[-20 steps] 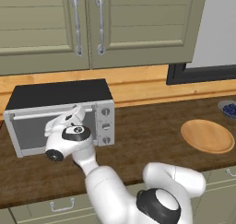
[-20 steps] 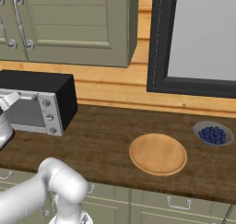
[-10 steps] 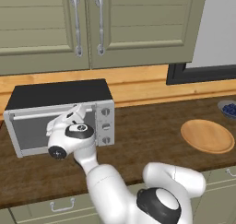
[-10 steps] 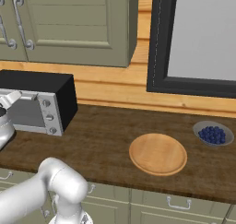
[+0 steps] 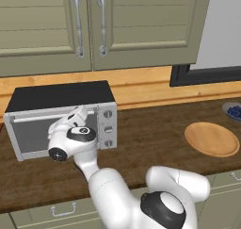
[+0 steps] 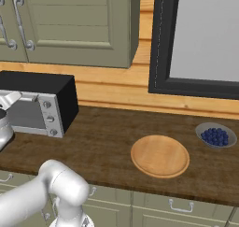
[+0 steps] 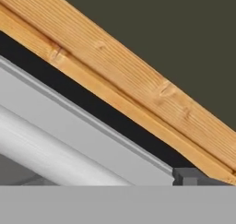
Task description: Pick up the kebab skewer and baguette bread, and place them inside the toaster oven. Close the toaster oven door and start by setting the timer.
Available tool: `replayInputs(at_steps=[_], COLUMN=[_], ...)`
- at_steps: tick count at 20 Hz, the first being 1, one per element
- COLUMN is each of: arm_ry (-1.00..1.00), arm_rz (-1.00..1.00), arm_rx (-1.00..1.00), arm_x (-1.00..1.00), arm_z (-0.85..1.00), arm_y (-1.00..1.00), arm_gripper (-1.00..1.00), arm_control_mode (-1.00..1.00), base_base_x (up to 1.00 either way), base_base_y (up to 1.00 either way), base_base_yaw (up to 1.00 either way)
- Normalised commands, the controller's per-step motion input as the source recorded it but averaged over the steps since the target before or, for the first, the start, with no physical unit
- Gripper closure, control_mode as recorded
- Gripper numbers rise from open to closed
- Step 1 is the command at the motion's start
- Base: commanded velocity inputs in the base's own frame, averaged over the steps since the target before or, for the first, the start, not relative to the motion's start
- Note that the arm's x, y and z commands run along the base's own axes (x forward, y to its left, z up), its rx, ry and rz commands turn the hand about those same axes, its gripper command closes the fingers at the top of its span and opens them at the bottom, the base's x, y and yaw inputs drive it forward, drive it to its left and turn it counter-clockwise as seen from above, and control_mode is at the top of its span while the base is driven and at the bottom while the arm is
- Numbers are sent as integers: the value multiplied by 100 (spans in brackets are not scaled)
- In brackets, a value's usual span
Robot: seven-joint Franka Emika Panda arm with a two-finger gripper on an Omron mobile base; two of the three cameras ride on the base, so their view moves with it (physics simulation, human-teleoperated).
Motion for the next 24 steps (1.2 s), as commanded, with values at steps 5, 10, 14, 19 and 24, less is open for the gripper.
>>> replayInputs(at_steps=[5, 10, 14, 19, 24], arm_ry=[0, 0, 0, 0, -3], arm_rz=[6, 18, 23, 21, 13], arm_rx=[-5, -13, -18, -21, -25], arm_x=[0, 0, 0, 0, 0], arm_z=[62, 53, 51, 58, 67], arm_y=[0, 7, 11, 6, 15], arm_gripper=[-100, -100, -100, -100, -100], arm_control_mode=[-100, -100, -100, -100, -100], base_base_x=[0, 0, 0, 0, 0], base_base_y=[0, 0, 0, 0, 0], base_base_yaw=[0, 0, 0, 0, 0])
